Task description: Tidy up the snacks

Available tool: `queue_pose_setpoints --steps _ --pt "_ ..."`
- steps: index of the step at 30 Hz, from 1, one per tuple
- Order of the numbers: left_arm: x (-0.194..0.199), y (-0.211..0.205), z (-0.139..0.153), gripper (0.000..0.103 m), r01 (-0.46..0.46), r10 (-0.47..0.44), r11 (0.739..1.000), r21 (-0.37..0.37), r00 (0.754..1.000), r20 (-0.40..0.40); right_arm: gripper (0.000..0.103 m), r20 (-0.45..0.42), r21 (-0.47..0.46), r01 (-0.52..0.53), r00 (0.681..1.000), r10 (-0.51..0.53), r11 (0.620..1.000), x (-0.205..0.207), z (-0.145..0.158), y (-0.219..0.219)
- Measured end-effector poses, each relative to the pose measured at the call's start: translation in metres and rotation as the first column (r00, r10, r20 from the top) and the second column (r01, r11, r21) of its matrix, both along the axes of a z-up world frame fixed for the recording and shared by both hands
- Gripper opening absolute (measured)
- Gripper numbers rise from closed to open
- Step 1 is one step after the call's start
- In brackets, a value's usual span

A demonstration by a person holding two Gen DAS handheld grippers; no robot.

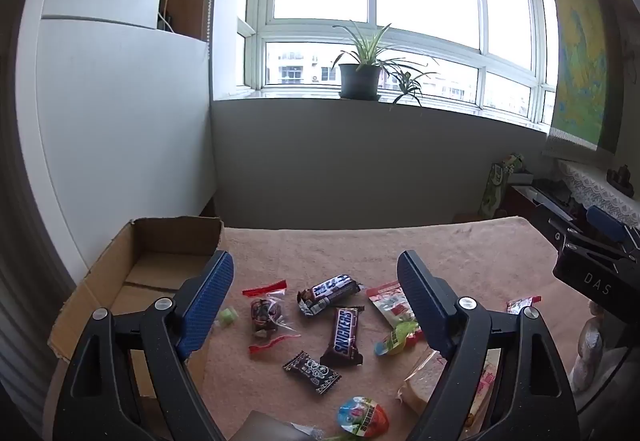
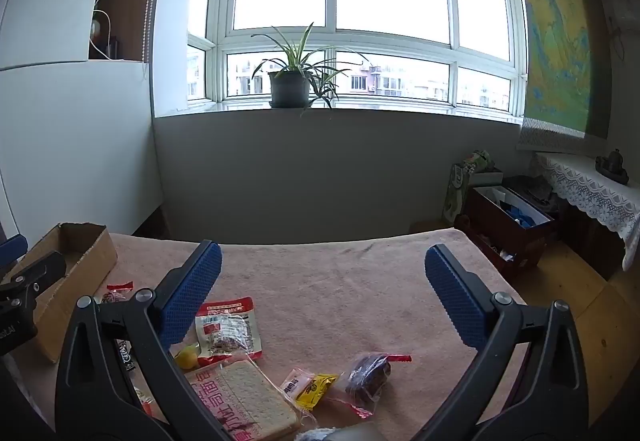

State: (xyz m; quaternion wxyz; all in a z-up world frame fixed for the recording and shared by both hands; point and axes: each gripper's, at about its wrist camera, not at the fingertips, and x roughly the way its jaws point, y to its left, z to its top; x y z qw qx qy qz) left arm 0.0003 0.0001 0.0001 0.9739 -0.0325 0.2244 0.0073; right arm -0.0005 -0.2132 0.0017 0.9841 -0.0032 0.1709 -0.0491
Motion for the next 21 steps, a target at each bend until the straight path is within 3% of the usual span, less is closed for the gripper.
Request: queue_pose_setpoints --steps 7,21 --pt "-0.0031 -0.0018 0.001 0.084 -0.008 0.007 0.999 0.035 0.999 0.032 0.103 0.013 0.001 0.011 1.0 -0.011 1.0 -0.0008 -0.0006 -0.0006" --pt "-0.0036 -0.0008 0.002 0.084 -0.01 0.009 1.0 0.023 0.999 0.032 0.103 0.01 0.011 0.012 1.0 -0.012 1.0 -0.0006 0.0049 -0.0039"
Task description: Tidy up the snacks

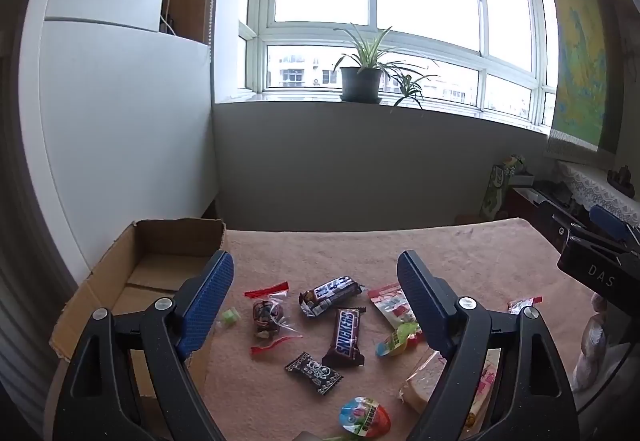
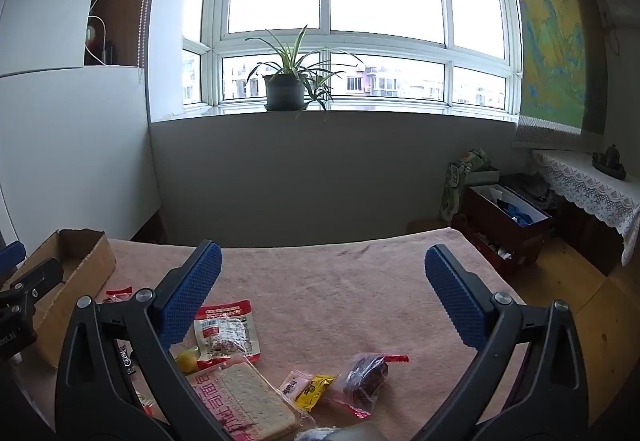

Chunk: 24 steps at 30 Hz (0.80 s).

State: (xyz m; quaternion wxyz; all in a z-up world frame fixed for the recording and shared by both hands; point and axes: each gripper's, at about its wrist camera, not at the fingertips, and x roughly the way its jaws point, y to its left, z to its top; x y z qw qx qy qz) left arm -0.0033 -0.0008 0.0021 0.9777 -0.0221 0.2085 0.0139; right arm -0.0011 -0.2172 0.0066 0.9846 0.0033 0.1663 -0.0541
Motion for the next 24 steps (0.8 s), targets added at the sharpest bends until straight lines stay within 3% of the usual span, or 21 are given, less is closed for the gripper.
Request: queue_pose_setpoints --steps 24 --pt "-0.0011 -0.0011 -0.0011 0.084 0.012 -0.012 1.0 0.005 1.0 -0.002 0.103 -0.002 -0.005 0.003 1.0 -0.003 1.0 -0.0011 -0.0029 0.0036"
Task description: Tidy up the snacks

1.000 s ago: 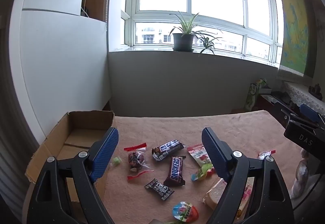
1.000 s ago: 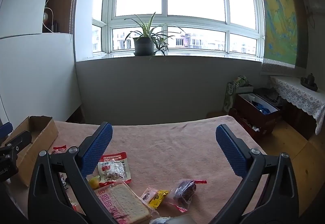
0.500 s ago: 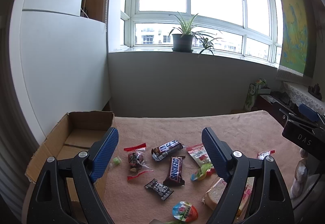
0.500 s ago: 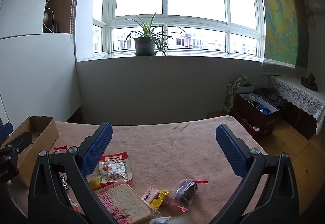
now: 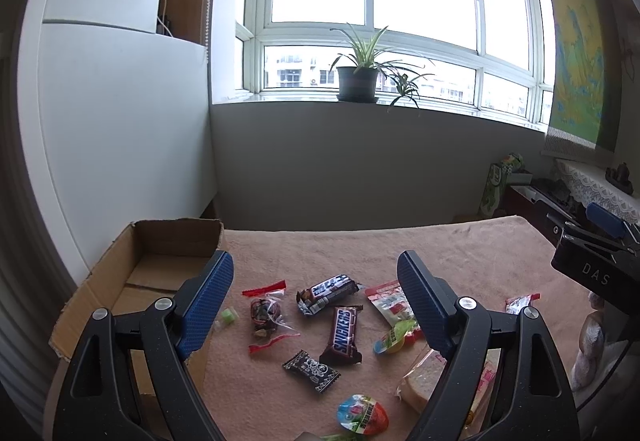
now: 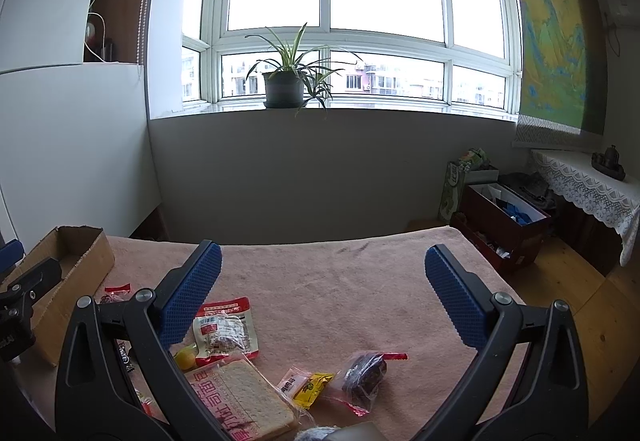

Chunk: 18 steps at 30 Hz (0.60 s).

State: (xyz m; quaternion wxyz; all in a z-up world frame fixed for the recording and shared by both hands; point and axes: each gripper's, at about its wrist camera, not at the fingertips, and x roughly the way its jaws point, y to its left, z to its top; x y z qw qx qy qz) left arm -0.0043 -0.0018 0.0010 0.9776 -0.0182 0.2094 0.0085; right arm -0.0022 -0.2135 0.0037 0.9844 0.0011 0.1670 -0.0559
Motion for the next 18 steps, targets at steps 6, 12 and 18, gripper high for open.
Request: queue_pose_setpoints --steps 6,12,18 --pt "-0.0012 -0.0003 0.0006 0.084 0.004 -0.004 1.0 0.0 1.0 0.001 0.103 0.001 -0.002 0.002 1.0 -0.002 1.0 0.0 -0.0004 0.0002" --pt "-0.0022 -0.0002 0.0008 0.084 0.005 -0.005 1.0 0.0 1.0 0.006 0.103 -0.003 0.002 0.001 1.0 -0.001 1.0 -0.0022 -0.0022 -0.0017" --pt "-0.0022 -0.0029 0.0007 0.084 0.01 -0.01 1.0 0.007 1.0 0.009 0.103 -0.003 -0.001 0.002 1.0 -0.002 1.0 -0.0021 -0.0025 -0.002"
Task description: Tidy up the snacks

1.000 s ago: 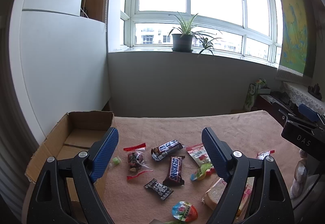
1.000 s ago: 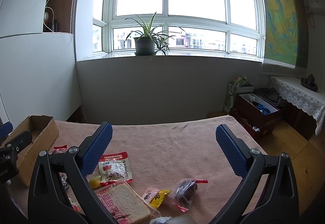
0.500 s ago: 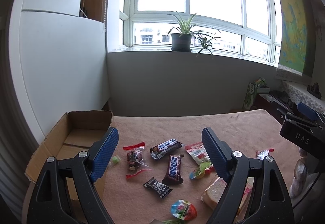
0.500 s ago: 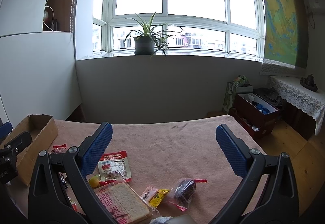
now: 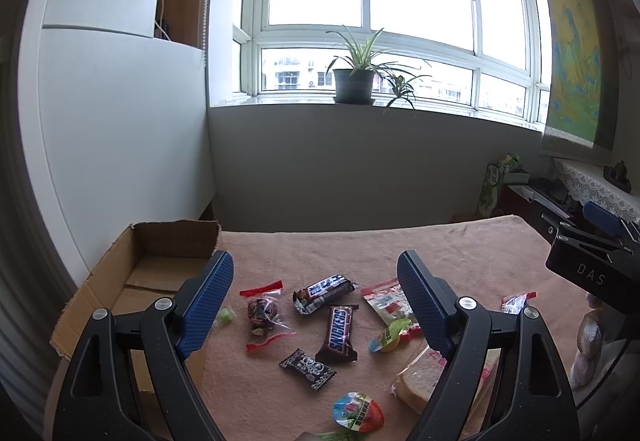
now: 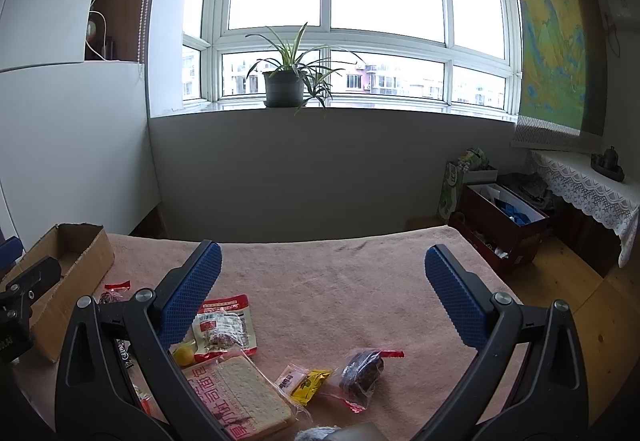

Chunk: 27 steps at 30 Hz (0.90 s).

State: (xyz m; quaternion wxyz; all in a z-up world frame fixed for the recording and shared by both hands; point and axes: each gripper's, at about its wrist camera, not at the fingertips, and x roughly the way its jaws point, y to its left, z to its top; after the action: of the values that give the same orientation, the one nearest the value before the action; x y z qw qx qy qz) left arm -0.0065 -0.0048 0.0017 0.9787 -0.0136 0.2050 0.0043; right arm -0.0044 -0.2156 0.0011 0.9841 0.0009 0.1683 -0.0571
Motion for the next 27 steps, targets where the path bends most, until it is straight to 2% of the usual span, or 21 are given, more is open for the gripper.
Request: queue_pose_setpoints --steps 27 --pt "-0.001 -0.0055 -0.0085 0.084 0.014 -0.014 1.0 0.009 1.0 -0.017 0.103 -0.024 -0.029 -0.002 1.0 0.002 1.0 -0.0004 -0.004 -0.0062"
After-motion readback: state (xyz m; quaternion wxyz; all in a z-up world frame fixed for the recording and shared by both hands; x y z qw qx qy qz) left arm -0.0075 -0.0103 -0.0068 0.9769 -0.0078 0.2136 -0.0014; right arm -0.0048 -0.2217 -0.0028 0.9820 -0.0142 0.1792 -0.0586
